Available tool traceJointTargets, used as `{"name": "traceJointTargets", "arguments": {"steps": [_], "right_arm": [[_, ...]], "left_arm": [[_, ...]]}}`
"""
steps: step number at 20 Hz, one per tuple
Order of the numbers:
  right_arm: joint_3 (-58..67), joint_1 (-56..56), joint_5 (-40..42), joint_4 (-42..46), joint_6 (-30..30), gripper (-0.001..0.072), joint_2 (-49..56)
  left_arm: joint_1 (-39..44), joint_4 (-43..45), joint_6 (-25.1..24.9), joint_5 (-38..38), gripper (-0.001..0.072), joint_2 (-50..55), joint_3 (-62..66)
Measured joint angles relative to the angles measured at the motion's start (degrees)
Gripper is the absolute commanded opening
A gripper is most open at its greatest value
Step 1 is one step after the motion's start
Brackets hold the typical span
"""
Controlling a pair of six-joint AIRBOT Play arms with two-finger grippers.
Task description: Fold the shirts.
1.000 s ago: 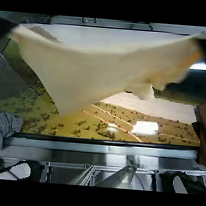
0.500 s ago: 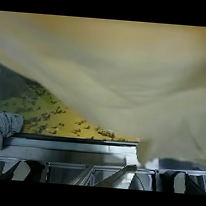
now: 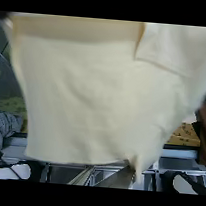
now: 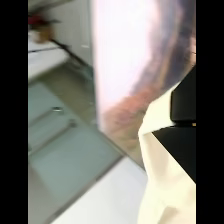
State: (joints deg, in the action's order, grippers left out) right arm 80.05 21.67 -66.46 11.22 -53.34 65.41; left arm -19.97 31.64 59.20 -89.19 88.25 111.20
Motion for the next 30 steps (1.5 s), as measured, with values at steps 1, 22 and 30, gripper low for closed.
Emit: {"name": "traceJointTargets", "arguments": {"steps": [1,22,30], "right_arm": [[-0.7,-2.9,1.6,1.6,0.0,0.0017,4.7],[1.1,-3.3,-5.4,-3.5,9.5,0.0016,45.7],[1.1,-3.2,-5.1,16.4,1.2,0.0027,44.9]], "left_arm": [[1.3,2.3,-0.3,0.4,0.0024,4.3,0.2],[4.1,13.2,-0.7,-0.2,0.0002,36.2,4.0],[9.6,21.6,6.5,-6.1,0.0208,36.2,3.4]]}}
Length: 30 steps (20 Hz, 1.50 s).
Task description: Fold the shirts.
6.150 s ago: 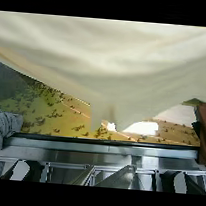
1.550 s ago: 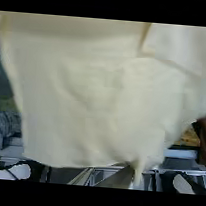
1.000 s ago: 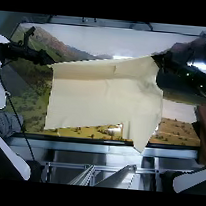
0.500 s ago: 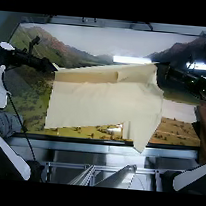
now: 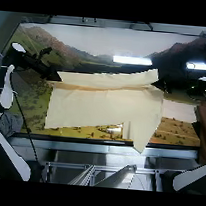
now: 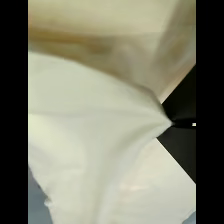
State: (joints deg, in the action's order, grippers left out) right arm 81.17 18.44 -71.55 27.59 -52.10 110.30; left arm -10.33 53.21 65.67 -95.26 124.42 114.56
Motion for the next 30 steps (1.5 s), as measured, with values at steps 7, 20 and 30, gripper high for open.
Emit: {"name": "traceJointTargets", "arguments": {"steps": [7,20,30], "right_arm": [[0.0,1.2,-1.4,4.7,-2.2,0.0222,-2.7],[-27.6,4.9,-0.5,6.5,2.2,0.0223,-31.2],[-37.0,4.9,0.1,-0.1,6.3,0.0223,-42.5]], "left_arm": [[-1.1,5.2,7.1,-6.7,0.0299,-0.9,0.0],[-14.2,-1.5,5.6,-3.7,0.071,-28.1,-37.5],[-13.8,5.3,4.7,9.0,0.0496,-28.6,-58.6]]}}
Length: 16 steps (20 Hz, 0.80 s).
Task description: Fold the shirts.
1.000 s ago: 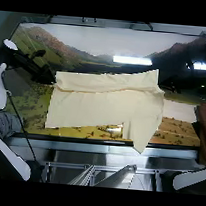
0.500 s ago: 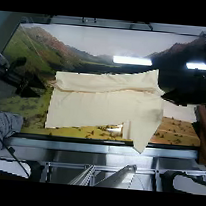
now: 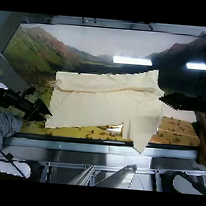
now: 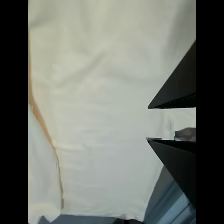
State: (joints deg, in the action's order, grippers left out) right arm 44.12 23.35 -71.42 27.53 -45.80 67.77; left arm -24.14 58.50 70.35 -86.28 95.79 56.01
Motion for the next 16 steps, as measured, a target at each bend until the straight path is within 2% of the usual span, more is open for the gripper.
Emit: {"name": "traceJointTargets", "arguments": {"steps": [2,3,4,5,6,7,8,9,10,12,13,14,16], "right_arm": [[-0.2,0.1,-0.4,-0.2,-0.3,0.0224,-1.9],[-0.3,0.1,-0.6,-0.4,-0.7,0.0224,-2.9],[-0.3,0.1,-0.7,-0.5,-1.1,0.0224,-4.0],[-0.3,0.1,-0.8,-0.4,-2.0,0.0224,-4.9],[-0.4,0.3,-0.9,0.3,-3.4,0.0225,-5.7],[-0.5,0.5,-0.9,2.3,-5.7,0.0229,-6.4],[-0.7,0.9,-0.8,4.8,-8.3,0.0295,-6.9],[-1.2,1.4,-0.7,7.9,-11.4,0.0507,-7.3],[-2.1,2.0,-0.4,11.3,-14.8,0.0541,-7.6],[-5.3,3.1,0.7,17.2,-20.8,0.0538,-8.0],[-7.4,3.5,1.5,19.0,-22.9,0.0506,-8.1],[-9.5,3.7,2.1,20.1,-24.4,0.0477,-8.2],[-14.4,4.0,5.2,21.2,-26.6,0.0477,-8.2]], "left_arm": [[1.8,0.0,0.6,-0.2,0.0496,1.2,0.2],[3.1,0.0,0.7,-0.8,0.0445,2.0,0.4],[4.4,0.2,0.8,-1.5,0.0331,2.7,0.5],[5.9,0.9,0.8,-1.8,0.0133,3.3,0.5],[7.3,1.5,0.4,-1.5,0.0015,3.8,0.5],[8.7,1.5,-0.4,-1.7,0.0022,4.2,0.5],[10.0,1.6,-1.0,-1.6,0.0023,4.3,0.7],[11.0,1.5,-1.5,-1.7,0.0023,4.5,1.0],[11.7,1.5,-1.9,-1.8,0.0023,4.6,1.2],[12.5,1.6,-2.3,-1.9,0.0023,4.7,1.8],[12.7,1.6,-2.5,-2.0,0.0022,4.8,2.0],[12.9,1.6,-2.5,-2.0,0.0022,4.8,2.1],[13.0,1.5,-2.6,-2.1,0.0022,4.8,2.3]]}}
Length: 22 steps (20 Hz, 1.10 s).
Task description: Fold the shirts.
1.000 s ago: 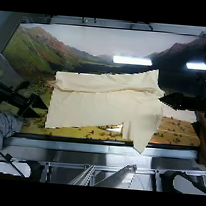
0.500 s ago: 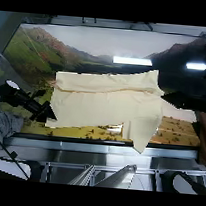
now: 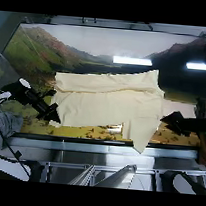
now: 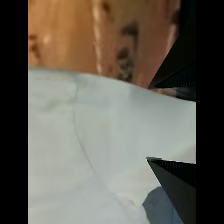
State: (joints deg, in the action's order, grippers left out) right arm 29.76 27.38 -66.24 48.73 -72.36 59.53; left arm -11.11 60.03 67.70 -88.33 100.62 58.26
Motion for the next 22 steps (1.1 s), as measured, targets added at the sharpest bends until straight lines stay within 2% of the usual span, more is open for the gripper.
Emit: {"name": "traceJointTargets", "arguments": {"steps": [3,6,7,8,12,13,14,15,16,22], "right_arm": [[-5.6,0.2,3.6,0.2,-0.5,0.0477,0.0],[-8.8,0.3,5.3,-3.8,1.9,0.0472,1.3],[-9.4,0.2,5.4,-5.4,3.0,0.04,2.1],[-9.9,-0.1,5.8,-6.9,4.1,0.0364,3.1],[-10.8,-3.5,6.6,-14.2,9.2,0.0345,7.6],[-10.9,-4.2,6.8,-16.0,10.9,0.0191,8.4],[-11.0,-4.7,7.1,-17.2,12.4,0.0141,9.0],[-11.1,-5.0,7.2,-17.9,13.9,0.0054,9.2],[-11.1,-5.2,6.5,-19.3,15.1,0.0019,9.3],[-11.0,-5.7,-1.1,-23.0,17.4,0.0018,3.6]], "left_arm": [[0.1,0.0,-0.1,-0.1,0.0023,0.0,0.1],[0.1,-0.2,-0.2,-0.1,0.0024,0.0,0.1],[0.1,-0.4,-0.3,-0.1,0.0024,0.0,0.1],[0.1,-0.8,-0.5,0.0,0.0024,0.0,0.1],[0.1,-4.5,-2.5,1.2,0.0024,0.1,0.1],[0.1,-5.2,-2.9,1.3,0.0025,0.0,0.0],[0.0,-5.8,-3.4,0.7,0.0025,-0.4,-0.2],[-0.3,-6.7,-4.1,0.5,0.0026,-1.2,-0.7],[-1.0,-7.6,-4.9,0.5,0.0026,-2.3,-1.4],[-11.9,-11.1,-5.9,1.9,0.0025,-10.8,-7.8]]}}
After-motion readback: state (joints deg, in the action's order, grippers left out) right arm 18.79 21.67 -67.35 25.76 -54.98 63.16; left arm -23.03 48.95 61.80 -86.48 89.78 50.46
